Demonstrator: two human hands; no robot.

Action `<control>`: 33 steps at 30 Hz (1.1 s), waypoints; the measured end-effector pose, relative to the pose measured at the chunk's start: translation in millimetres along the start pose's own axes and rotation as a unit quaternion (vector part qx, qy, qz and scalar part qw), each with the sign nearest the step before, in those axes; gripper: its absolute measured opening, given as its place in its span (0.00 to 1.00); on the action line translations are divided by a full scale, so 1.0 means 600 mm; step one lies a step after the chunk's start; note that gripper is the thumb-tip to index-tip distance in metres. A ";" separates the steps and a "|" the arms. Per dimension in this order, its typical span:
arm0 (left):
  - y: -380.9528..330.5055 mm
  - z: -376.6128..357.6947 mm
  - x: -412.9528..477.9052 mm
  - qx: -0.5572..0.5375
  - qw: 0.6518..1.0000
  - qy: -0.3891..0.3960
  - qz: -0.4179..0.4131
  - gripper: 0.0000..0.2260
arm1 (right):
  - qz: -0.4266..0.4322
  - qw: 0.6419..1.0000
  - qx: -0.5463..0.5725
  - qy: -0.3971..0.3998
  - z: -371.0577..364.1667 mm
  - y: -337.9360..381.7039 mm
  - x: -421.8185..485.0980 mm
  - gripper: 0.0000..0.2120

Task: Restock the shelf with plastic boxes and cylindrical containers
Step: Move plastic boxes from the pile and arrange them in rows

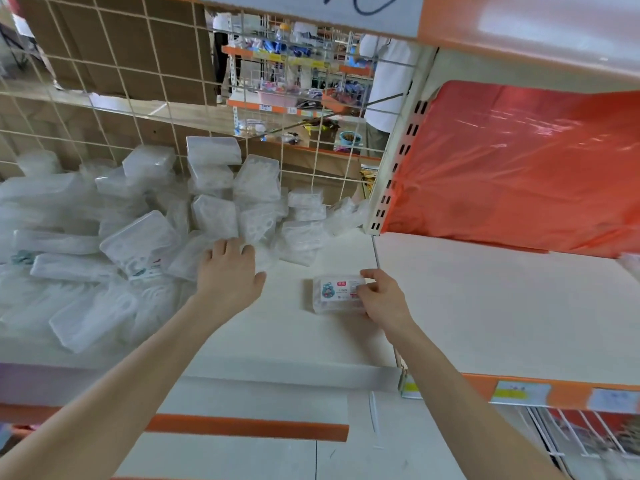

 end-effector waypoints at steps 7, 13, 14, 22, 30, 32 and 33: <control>-0.004 -0.005 0.009 0.083 0.996 -0.004 0.015 0.14 | 0.045 0.975 -0.218 -0.021 -0.009 0.014 -0.001 0.19; 0.014 0.028 -0.007 -0.217 0.974 -0.055 -0.022 0.12 | 0.132 0.960 -0.242 -0.053 -0.022 0.065 -0.020 0.19; 0.017 0.033 -0.009 -0.295 0.954 -0.052 -0.021 0.11 | 0.153 0.959 -0.230 -0.056 -0.025 0.078 -0.026 0.19; -0.004 -0.005 -0.034 -0.772 0.615 0.154 0.046 0.02 | 0.206 0.977 -0.059 0.004 -0.061 0.133 -0.052 0.14; -0.032 -0.005 -0.049 -0.843 0.513 0.158 0.043 0.09 | 0.204 0.977 0.039 0.048 -0.078 0.148 -0.068 0.17; -0.034 -0.006 -0.052 -0.852 0.502 0.141 0.049 0.13 | 0.213 0.974 0.052 0.058 -0.079 0.156 -0.072 0.17; -0.035 -0.008 -0.054 -0.855 0.498 0.133 0.051 0.15 | 0.215 0.973 0.055 0.060 -0.080 0.158 -0.073 0.16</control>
Point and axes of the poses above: each hand's wrist, its own x-axis towards the middle knuckle, its own z-axis out of the back of the hand, y = z × x, the point moved 8 cm from there along x, towards the middle knuckle, and after that the axes turned 7 degrees about y, right-handed, at the moved point
